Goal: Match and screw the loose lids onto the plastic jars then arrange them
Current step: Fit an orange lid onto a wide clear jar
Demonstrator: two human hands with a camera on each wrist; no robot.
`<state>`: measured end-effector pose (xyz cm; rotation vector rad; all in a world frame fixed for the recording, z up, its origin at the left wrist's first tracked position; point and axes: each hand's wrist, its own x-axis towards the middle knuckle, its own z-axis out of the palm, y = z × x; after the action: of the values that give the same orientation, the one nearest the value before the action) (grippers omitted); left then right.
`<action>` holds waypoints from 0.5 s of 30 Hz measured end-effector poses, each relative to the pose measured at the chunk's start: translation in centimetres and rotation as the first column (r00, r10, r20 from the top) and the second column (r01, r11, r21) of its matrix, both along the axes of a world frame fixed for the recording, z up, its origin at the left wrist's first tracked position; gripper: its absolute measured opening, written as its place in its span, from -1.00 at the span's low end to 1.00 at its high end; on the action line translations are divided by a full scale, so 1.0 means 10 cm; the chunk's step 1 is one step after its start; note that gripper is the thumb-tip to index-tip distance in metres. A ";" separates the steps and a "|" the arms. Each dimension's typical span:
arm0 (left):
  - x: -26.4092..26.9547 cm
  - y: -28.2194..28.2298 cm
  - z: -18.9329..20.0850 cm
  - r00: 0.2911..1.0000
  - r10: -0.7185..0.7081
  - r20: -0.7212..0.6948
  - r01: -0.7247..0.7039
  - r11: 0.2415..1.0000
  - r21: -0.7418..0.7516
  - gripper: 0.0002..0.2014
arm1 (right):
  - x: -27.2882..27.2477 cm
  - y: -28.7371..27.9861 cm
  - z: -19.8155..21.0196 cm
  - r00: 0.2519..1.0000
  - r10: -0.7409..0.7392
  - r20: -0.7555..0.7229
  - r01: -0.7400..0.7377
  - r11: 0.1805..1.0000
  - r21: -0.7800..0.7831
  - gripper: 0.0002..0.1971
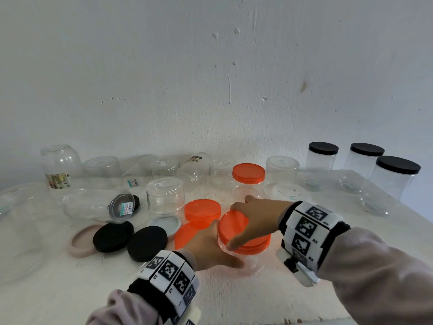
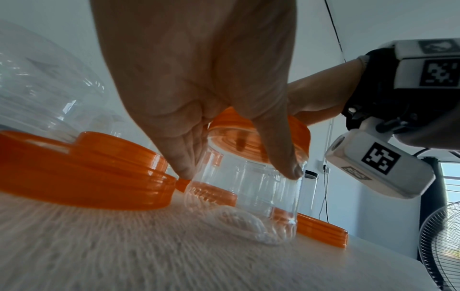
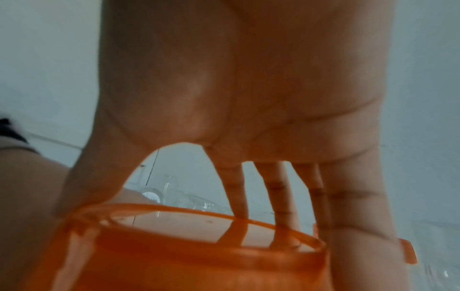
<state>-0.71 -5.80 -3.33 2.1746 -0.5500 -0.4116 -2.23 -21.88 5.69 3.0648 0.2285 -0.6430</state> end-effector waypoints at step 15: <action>0.00 -0.01 0.00 1.000 0.001 0.002 -0.001 1.000 0.000 0.07 | -0.01 0.01 -0.04 1.000 -0.006 0.013 0.006 1.000 0.001 0.11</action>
<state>-0.70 -5.88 -3.36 2.1754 -0.5498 -0.4083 -2.37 -21.74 5.28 3.0710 0.2192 -0.6226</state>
